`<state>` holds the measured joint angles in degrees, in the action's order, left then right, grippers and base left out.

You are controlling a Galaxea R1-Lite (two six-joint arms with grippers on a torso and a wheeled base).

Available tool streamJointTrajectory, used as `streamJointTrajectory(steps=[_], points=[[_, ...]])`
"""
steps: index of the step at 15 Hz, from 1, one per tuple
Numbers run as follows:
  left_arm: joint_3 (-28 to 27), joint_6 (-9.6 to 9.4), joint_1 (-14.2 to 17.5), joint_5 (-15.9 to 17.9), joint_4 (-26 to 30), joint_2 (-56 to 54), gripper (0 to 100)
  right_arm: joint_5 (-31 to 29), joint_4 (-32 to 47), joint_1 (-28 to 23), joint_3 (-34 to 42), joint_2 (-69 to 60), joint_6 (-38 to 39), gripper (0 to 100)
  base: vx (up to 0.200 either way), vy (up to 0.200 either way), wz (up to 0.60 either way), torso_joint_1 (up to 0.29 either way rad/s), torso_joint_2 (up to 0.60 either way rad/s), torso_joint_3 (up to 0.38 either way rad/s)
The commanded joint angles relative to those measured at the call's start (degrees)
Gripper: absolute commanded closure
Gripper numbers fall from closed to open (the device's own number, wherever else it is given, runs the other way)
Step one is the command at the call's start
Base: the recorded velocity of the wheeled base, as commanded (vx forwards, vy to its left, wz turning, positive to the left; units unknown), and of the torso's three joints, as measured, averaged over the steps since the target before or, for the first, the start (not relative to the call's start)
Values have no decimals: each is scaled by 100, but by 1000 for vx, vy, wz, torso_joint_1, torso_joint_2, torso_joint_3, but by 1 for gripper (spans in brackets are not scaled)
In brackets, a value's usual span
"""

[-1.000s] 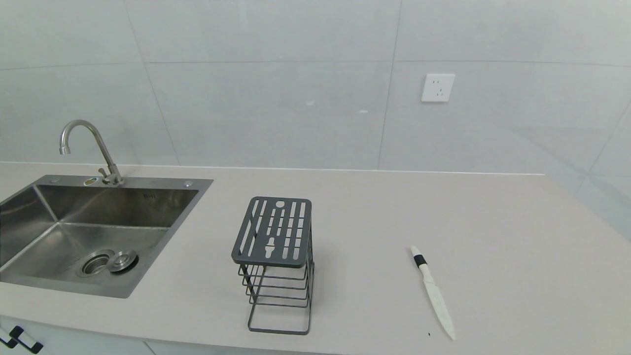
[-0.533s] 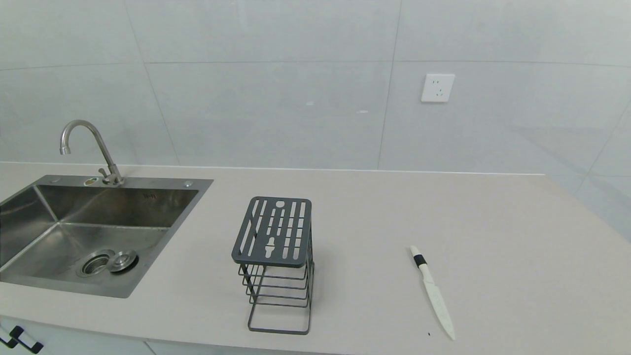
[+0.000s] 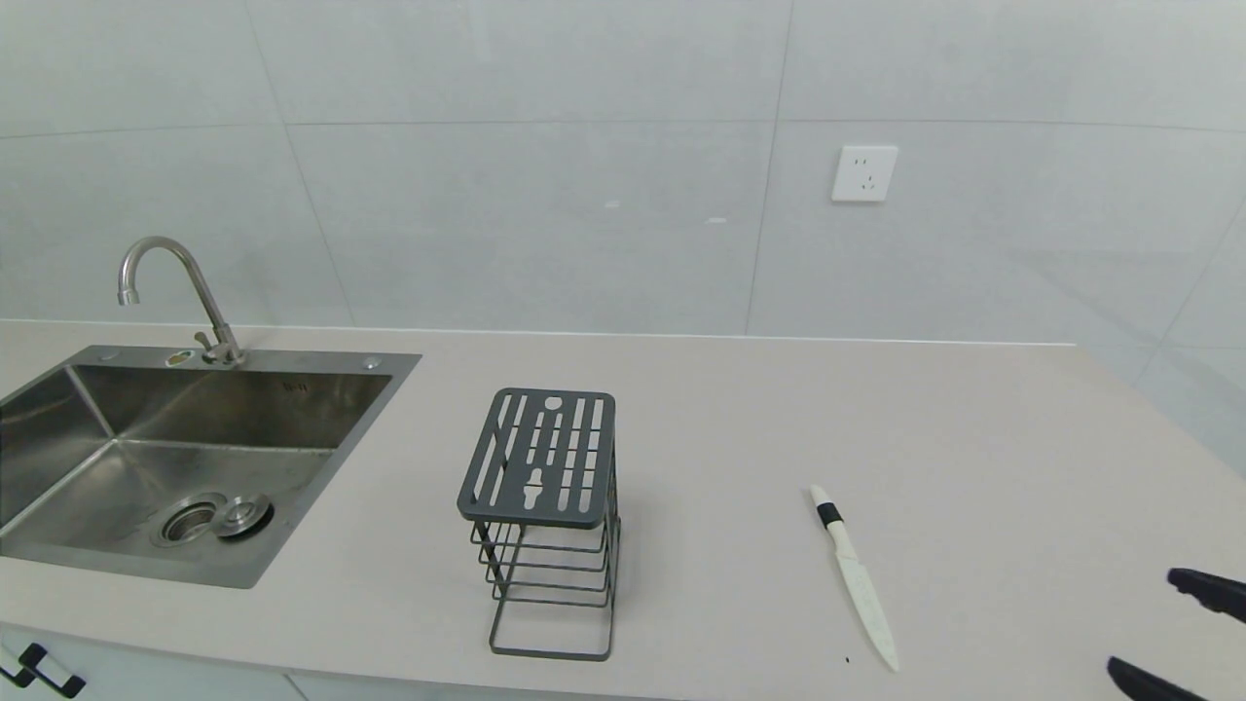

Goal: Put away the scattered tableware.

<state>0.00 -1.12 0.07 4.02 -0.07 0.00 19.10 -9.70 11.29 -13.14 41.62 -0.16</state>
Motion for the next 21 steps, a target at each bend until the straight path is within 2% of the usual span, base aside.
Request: streamJointTrajectory(steps=[1, 5, 11, 14, 18, 21], points=[[0, -2, 1, 2, -1, 9, 0, 6, -137, 374, -83, 1323, -11, 0, 0, 0, 0, 0, 0, 0], [0, -2, 1, 2, -1, 9, 0, -29, -471, 427, -444, 2702, -19, 0, 0, 0, 0, 0, 0, 0], [0, -2, 1, 2, -1, 9, 0, -311, -506, 611, -1120, 4276, -125, 0, 0, 0, 0, 0, 0, 0], [0, -2, 1, 2, -1, 0, 0, -671, -998, 638, -1516, 5023, -107, 0, 0, 0, 0, 0, 0, 0], [0, -2, 1, -7, -1, 9, 0, -1286, -1095, 981, -1736, 5989, -63, 0, 0, 0, 0, 0, 0, 0], [0, -2, 1, -7, -1, 0, 0, -1506, -1192, 1033, -1824, 6367, -54, 0, 0, 0, 0, 0, 0, 0]])
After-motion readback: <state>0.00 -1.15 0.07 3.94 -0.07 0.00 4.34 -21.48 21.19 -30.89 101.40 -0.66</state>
